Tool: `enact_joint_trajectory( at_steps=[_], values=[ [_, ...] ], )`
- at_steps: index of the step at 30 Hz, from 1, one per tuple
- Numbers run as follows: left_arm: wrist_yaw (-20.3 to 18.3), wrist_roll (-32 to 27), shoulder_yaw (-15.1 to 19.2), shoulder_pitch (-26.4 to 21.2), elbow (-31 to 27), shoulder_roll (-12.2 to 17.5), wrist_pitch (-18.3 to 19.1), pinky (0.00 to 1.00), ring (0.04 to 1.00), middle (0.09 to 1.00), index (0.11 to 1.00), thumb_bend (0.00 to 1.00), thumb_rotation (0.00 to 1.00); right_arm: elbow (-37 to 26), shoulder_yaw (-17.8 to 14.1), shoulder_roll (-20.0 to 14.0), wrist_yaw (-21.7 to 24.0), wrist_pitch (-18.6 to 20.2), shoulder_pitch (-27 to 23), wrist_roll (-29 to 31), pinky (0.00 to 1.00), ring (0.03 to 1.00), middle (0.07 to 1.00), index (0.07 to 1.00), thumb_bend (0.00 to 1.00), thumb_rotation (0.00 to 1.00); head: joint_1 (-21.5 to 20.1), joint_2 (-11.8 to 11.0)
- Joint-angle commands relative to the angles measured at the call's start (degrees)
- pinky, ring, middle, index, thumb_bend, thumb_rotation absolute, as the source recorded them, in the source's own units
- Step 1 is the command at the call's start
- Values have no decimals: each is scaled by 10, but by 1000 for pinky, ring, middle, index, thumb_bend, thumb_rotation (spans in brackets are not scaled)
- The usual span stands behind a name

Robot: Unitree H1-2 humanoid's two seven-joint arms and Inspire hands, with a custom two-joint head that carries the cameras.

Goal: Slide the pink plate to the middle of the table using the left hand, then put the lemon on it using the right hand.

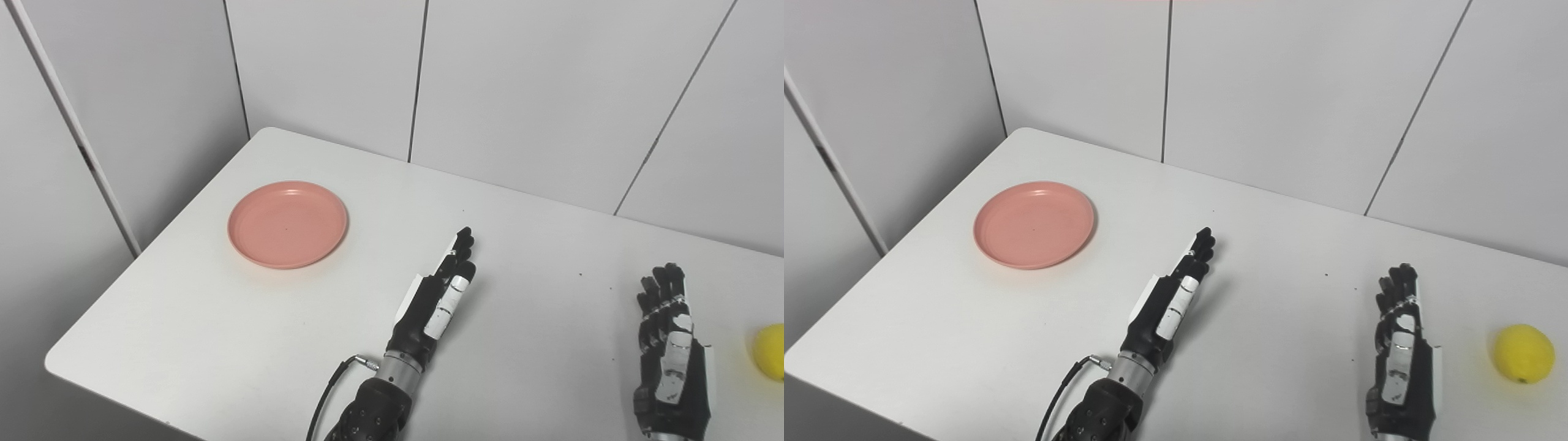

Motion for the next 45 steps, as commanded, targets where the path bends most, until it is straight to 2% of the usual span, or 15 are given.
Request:
enact_joint_trajectory(
  at_steps=[1,6,8,12,15,21,27,33,35,37,41,45],
  values=[
    [-14,-15,1,14,-25,8,1,1000,1000,1000,999,713,1000,57,-7,-5,2,-20,33,-1,1000,961,954,956,685,1000,0,-1],
    [-39,-59,17,4,-85,29,32,1000,997,988,986,717,1000,61,-7,-3,4,-23,32,0,1000,963,956,959,677,1000,-7,-1],
    [-45,-85,28,2,-112,35,39,972,961,954,952,714,1000,62,-6,-4,5,-21,31,0,1000,970,963,963,678,1000,-6,-2],
    [-37,-99,52,-2,-152,50,65,900,889,884,881,759,1000,67,-4,-6,8,-25,29,-2,1000,971,966,969,678,1000,-2,-6],
    [-27,-97,71,-12,-170,59,75,882,863,854,847,772,1000,72,-5,-5,8,-28,26,-2,1000,970,965,969,679,1000,0,-9],
    [-9,-97,110,-43,-179,72,68,832,809,809,806,740,1000,77,-6,-5,8,-26,23,-1,1000,972,963,966,687,1000,7,-18],
    [0,-91,157,-86,-151,108,52,771,752,754,756,744,1000,81,-5,-6,12,-26,21,0,1000,979,969,973,679,1000,13,-24],
    [1,-100,203,-133,-84,168,45,722,709,713,716,760,1000,88,-6,-6,15,-26,17,2,1000,986,977,979,691,1000,14,-26],
    [-1,-93,210,-144,-68,188,52,719,708,706,711,774,1000,89,-5,-6,16,-26,16,2,1000,985,976,978,692,1000,15,-29],
    [-5,-89,211,-151,-59,204,59,757,722,708,718,782,1000,89,-4,-6,17,-25,15,2,1000,988,979,979,691,1000,15,-31],
    [-16,-97,220,-178,-16,247,45,720,715,707,719,772,1000,90,-4,-6,19,-24,14,1,1000,992,984,984,677,1000,16,-32],
    [-13,-97,229,-195,10,269,44,731,723,716,718,780,1000,94,-4,-6,21,-27,13,2,1000,991,984,983,666,1000,18,-35]
  ],
)
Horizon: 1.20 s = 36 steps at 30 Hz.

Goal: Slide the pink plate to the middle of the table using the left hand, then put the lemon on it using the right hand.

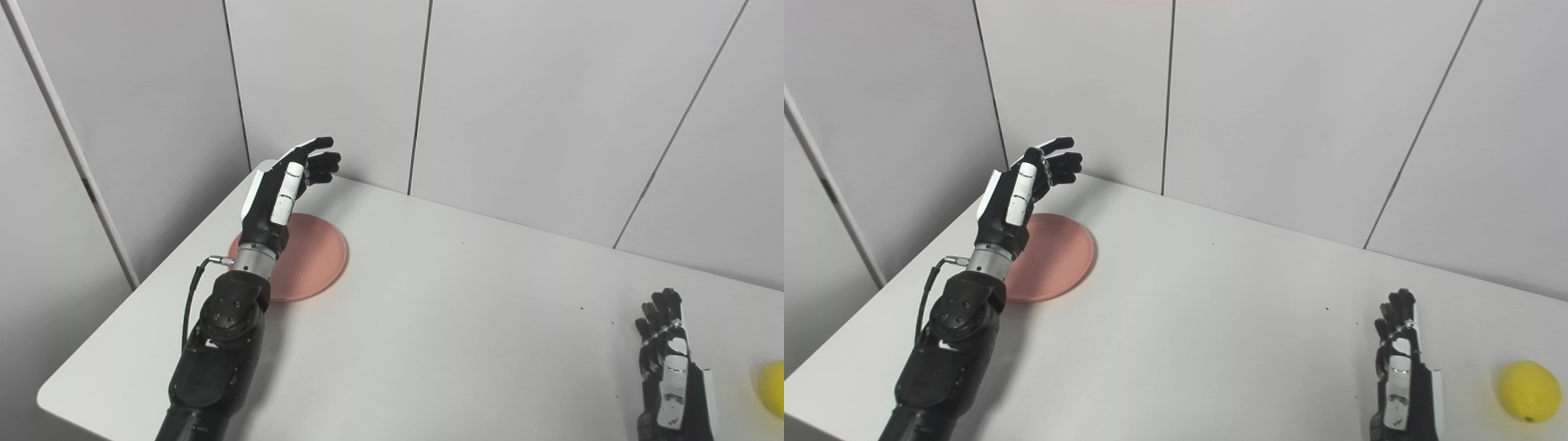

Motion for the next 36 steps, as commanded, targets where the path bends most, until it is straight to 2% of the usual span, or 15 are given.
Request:
enact_joint_trajectory(
  at_steps=[1,11,20,24,32,36],
  values=[
    [-2,-2,7,-33,4,21,-19,710,718,714,722,769,1000,63,-2,-2,8,-23,41,3,1000,991,984,985,666,1000,0,1],
    [-9,-2,27,-56,59,78,-16,692,715,721,730,763,1000,57,-2,-2,8,-15,42,4,1000,994,987,984,667,1000,5,-1],
    [-32,-10,35,-55,111,118,-10,733,745,745,753,772,1000,56,-2,-1,7,-16,43,3,1000,994,985,987,666,1000,7,-2],
    [-47,-10,36,-50,133,135,-16,749,763,767,772,747,1000,59,-6,1,5,-21,42,6,1000,987,976,977,683,1000,8,-3],
    [-51,-22,48,-48,179,144,-31,766,777,778,782,763,1000,62,-6,-1,4,-28,41,-1,1000,981,975,978,673,1000,12,-5],
    [-58,-34,51,-50,198,143,-24,798,793,781,779,783,1000,64,-6,-3,7,-29,40,0,1000,987,980,985,672,1000,14,-7]
  ],
)
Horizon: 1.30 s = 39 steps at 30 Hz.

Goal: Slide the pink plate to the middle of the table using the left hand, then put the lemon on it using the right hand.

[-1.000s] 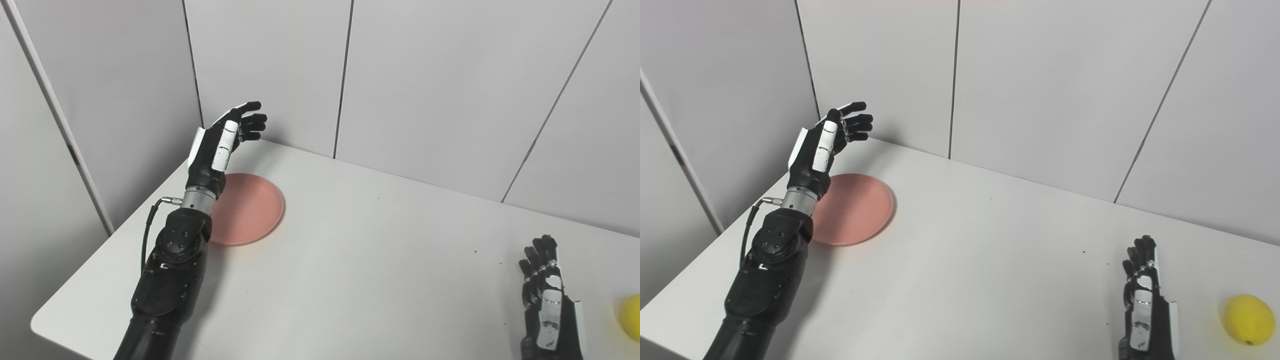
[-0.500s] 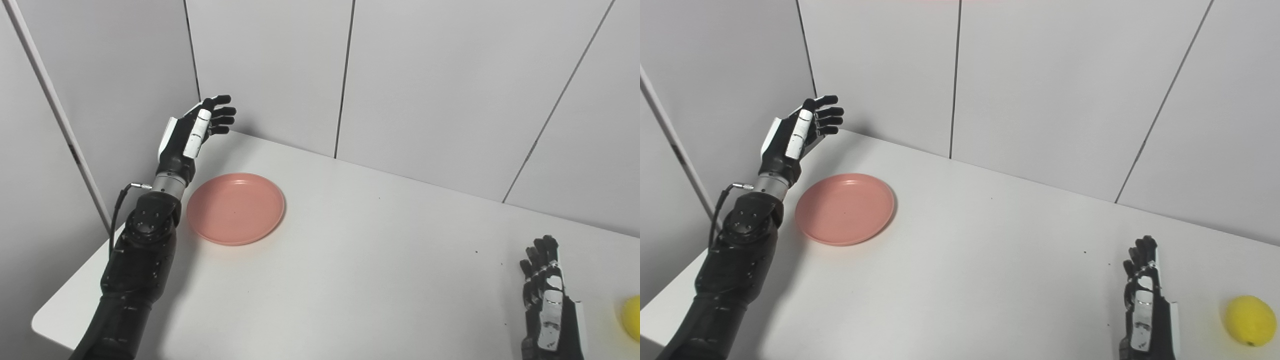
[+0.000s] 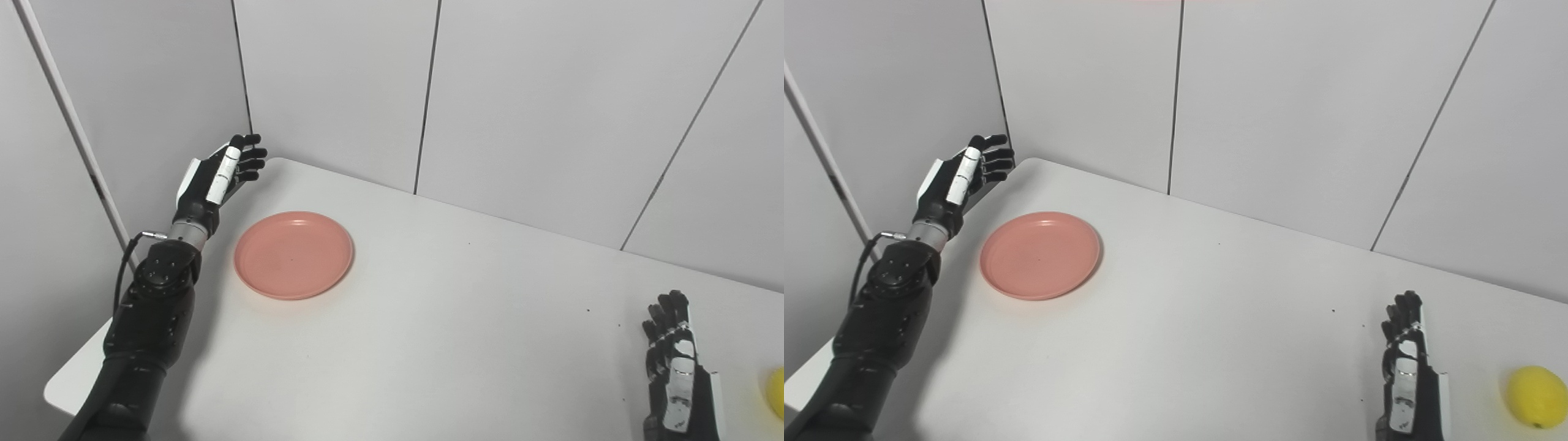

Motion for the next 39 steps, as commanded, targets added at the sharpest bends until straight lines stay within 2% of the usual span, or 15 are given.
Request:
enact_joint_trajectory(
  at_steps=[1,5,9,17,24,26,32,35,39],
  values=[
    [-3,-7,7,-23,1,19,-14,801,795,781,779,788,1000,62,-4,-2,7,-26,42,4,1000,987,980,985,673,1000,-1,1],
    [-4,-10,7,-25,22,17,-21,818,802,785,782,815,1000,60,-4,-1,6,-25,43,6,1000,990,982,984,686,1000,-1,1],
    [-15,-30,13,-32,63,11,-45,800,796,783,781,753,1000,58,-4,0,5,-30,43,6,1000,984,976,978,670,1000,-1,1],
    [-31,-42,9,-34,122,1,-88,803,796,784,775,709,1000,54,-3,-1,3,-28,46,2,1000,981,975,979,673,1000,1,2],
    [-33,-35,1,-33,160,-1,-123,815,793,782,773,736,1000,50,-4,0,4,-26,48,5,1000,982,973,977,673,1000,1,3],
    [-53,-52,1,-32,166,-1,-116,816,799,790,781,750,1000,50,-4,0,2,-26,48,4,1000,982,973,977,673,1000,0,3],
    [-67,-60,-1,-20,160,-6,-115,810,807,802,796,737,1000,47,-5,2,0,-24,49,4,1000,978,970,972,667,1000,-1,6],
    [-63,-61,-4,-10,140,-12,-98,883,839,814,802,774,1000,45,-5,3,-1,-24,49,3,1000,972,965,967,678,1000,-1,7],
    [-65,-70,-1,-5,132,-20,-96,896,848,813,794,759,1000,41,-5,3,-3,-20,51,-1,1000,974,966,969,675,1000,0,8]
  ],
)
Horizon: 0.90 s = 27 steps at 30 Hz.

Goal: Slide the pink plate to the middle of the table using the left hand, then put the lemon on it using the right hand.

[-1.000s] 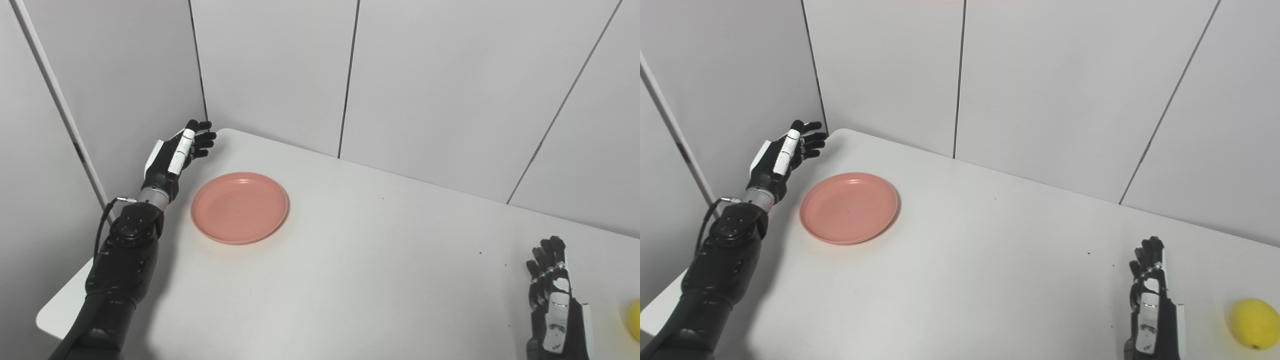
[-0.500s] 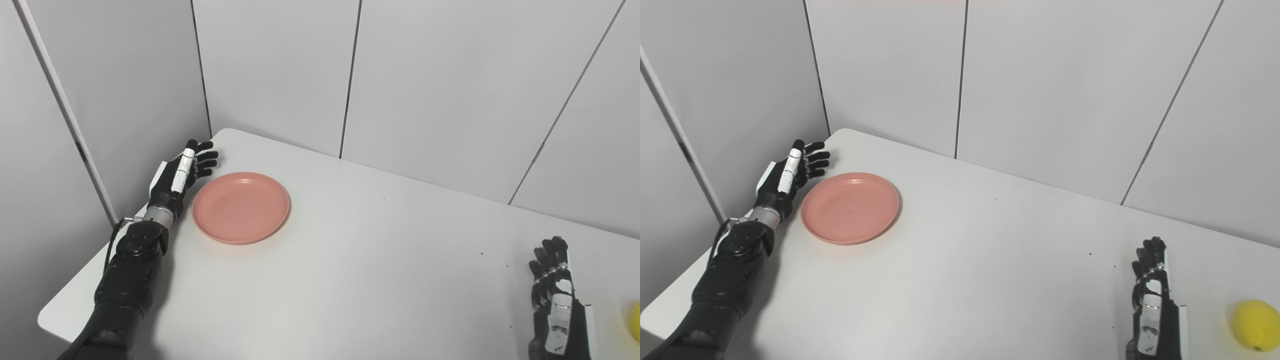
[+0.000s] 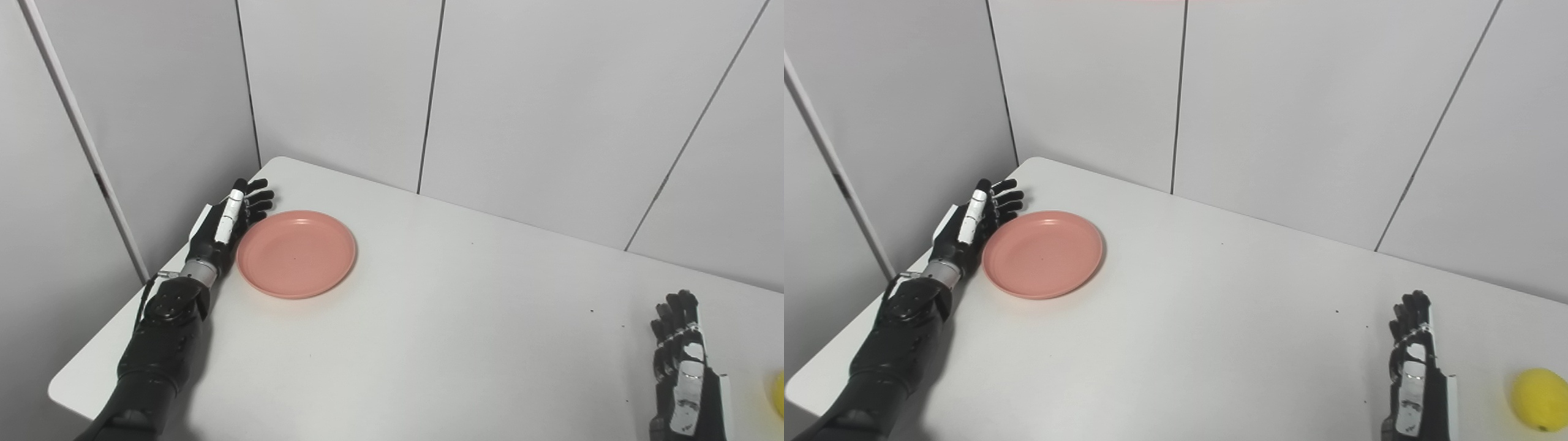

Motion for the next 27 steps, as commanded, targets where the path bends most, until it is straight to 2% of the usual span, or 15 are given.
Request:
enact_joint_trajectory(
  at_steps=[1,6,17,20,23,27],
  values=[
    [-5,-8,0,-8,-23,4,0,891,847,812,792,756,1000,44,-4,2,-1,-8,49,1,1000,975,967,969,674,1000,0,1],
    [-12,-9,-4,-5,-29,2,-2,898,848,816,797,753,1000,44,-5,4,0,-10,49,6,1000,977,969,968,656,1000,-3,3],
    [-12,-5,-12,-5,-20,-7,-15,886,835,808,792,814,1000,37,-5,9,-5,-8,51,2,1000,970,963,960,661,1000,-9,9],
    [4,2,-13,-4,-28,-18,-11,877,831,803,786,813,1000,37,-5,9,-2,-7,51,5,1000,976,968,962,658,1000,-10,11],
    [22,3,-10,3,-58,-36,9,878,830,803,789,800,1000,38,-6,12,-4,-8,51,8,1000,973,962,954,658,1000,-14,12],
    [27,-3,-6,3,-67,-52,12,855,836,809,797,783,1000,42,-6,13,-2,-14,51,7,1000,971,963,954,655,1000,-19,15]
  ],
)
